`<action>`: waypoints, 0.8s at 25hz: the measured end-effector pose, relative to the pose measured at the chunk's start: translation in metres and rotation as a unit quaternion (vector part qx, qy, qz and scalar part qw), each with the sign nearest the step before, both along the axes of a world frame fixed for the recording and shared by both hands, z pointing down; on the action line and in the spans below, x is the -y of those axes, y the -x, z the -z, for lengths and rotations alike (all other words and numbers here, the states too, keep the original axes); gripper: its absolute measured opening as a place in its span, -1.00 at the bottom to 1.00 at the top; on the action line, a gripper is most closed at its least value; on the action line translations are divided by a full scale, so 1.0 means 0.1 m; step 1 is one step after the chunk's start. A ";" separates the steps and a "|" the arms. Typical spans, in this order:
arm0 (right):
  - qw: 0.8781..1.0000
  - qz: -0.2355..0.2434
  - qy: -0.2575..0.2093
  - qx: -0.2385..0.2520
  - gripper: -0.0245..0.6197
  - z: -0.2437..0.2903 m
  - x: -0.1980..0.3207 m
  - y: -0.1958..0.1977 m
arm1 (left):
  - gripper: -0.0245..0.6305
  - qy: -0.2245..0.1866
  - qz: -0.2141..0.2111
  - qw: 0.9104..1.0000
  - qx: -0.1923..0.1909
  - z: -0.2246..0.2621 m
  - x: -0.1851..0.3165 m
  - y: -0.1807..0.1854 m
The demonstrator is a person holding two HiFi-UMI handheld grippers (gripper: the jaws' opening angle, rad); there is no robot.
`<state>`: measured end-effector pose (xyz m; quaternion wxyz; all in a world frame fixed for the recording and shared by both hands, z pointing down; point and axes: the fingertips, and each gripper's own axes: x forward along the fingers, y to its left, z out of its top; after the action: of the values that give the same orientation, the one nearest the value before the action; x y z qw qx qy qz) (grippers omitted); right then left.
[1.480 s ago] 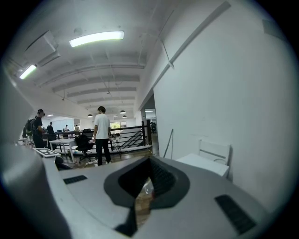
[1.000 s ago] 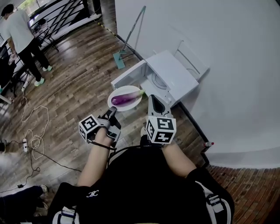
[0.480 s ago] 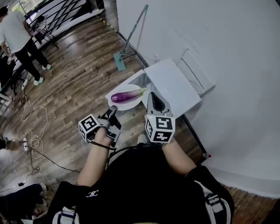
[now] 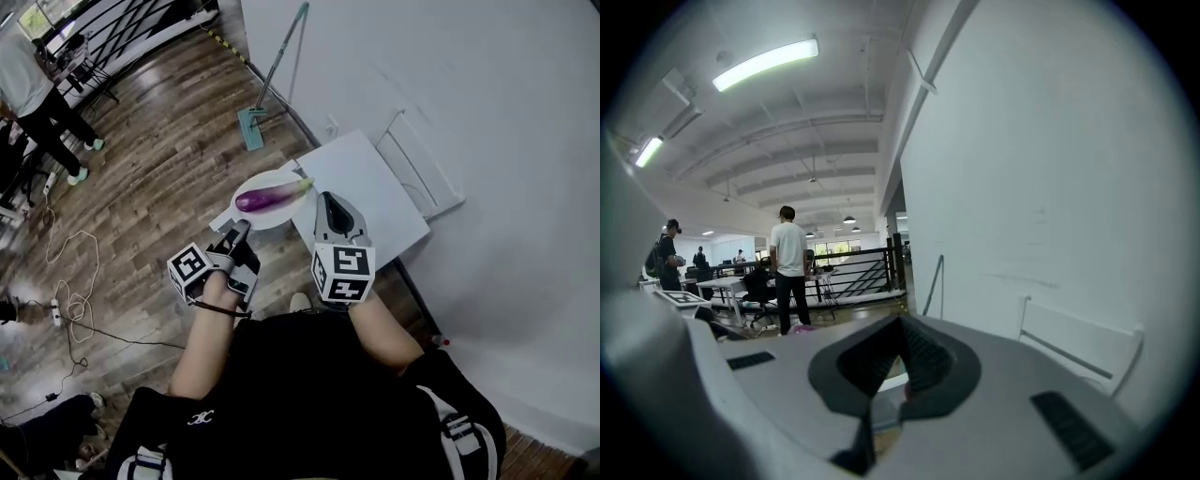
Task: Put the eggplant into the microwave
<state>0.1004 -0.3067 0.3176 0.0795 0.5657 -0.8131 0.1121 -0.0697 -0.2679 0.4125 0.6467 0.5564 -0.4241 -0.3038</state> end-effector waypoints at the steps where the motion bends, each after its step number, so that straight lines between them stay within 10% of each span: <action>1: 1.000 0.000 0.005 0.002 -0.90 -0.03 0.04 -0.02 | -0.89 0.000 -0.001 1.000 -0.004 -0.01 0.05 -0.04; 20: 0.990 -0.138 0.035 -0.002 -0.90 -0.14 0.16 0.00 | -0.89 0.019 -0.159 0.987 -0.001 -0.13 0.63 -0.01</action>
<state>0.1009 -0.3222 0.3312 0.0846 0.6696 -0.7225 0.1497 -0.0684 -0.3312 0.4259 0.6979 0.6040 -0.3354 -0.1889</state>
